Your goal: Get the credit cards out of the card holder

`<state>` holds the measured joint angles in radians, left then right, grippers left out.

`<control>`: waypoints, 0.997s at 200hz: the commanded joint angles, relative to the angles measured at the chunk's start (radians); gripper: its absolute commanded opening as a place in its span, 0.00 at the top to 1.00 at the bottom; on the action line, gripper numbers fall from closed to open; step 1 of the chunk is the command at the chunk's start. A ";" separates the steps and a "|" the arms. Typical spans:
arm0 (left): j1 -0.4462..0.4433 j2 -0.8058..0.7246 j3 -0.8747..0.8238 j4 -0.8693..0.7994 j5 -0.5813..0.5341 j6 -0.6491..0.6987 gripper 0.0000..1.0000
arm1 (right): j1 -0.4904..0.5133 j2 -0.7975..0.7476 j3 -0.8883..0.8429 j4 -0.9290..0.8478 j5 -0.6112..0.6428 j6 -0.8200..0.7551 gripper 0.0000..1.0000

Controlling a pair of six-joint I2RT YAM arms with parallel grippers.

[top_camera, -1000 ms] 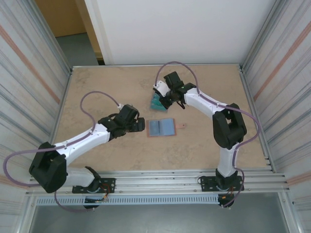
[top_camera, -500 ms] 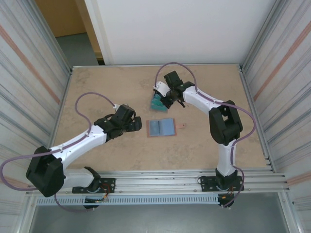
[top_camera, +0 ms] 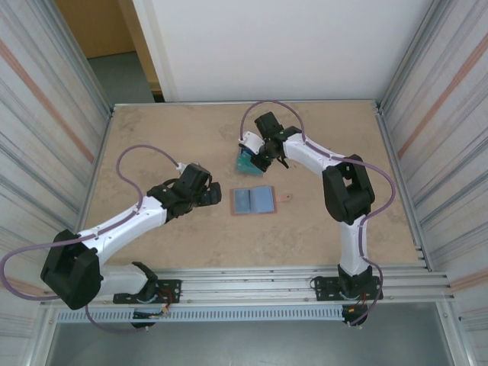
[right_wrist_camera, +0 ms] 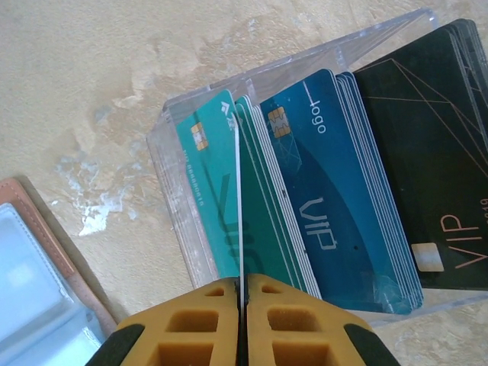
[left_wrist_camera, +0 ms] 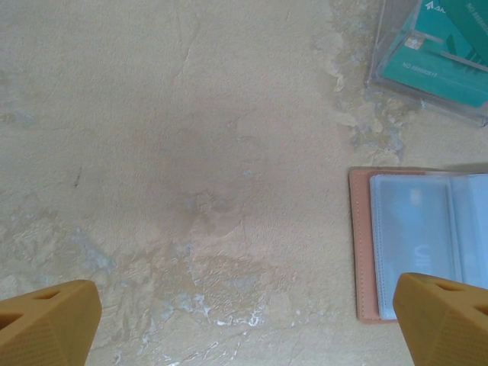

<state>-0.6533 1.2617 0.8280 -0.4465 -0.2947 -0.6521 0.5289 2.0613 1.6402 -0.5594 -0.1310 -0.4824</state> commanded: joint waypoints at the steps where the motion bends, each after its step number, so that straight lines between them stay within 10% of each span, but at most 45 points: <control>1: 0.012 -0.027 0.011 -0.020 -0.032 0.002 0.01 | 0.000 0.017 0.025 -0.030 0.010 -0.013 0.90; 88: 0.013 -0.017 0.014 -0.011 -0.022 0.002 0.01 | 0.002 -0.032 0.012 -0.002 0.018 0.038 0.77; 199: 0.087 -0.089 -0.072 0.024 -0.012 -0.046 0.01 | 0.197 -0.353 -0.292 0.017 0.315 0.676 0.62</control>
<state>-0.5877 1.2068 0.7891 -0.4377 -0.2989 -0.6651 0.6807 1.7542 1.4006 -0.4980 0.0914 -0.0269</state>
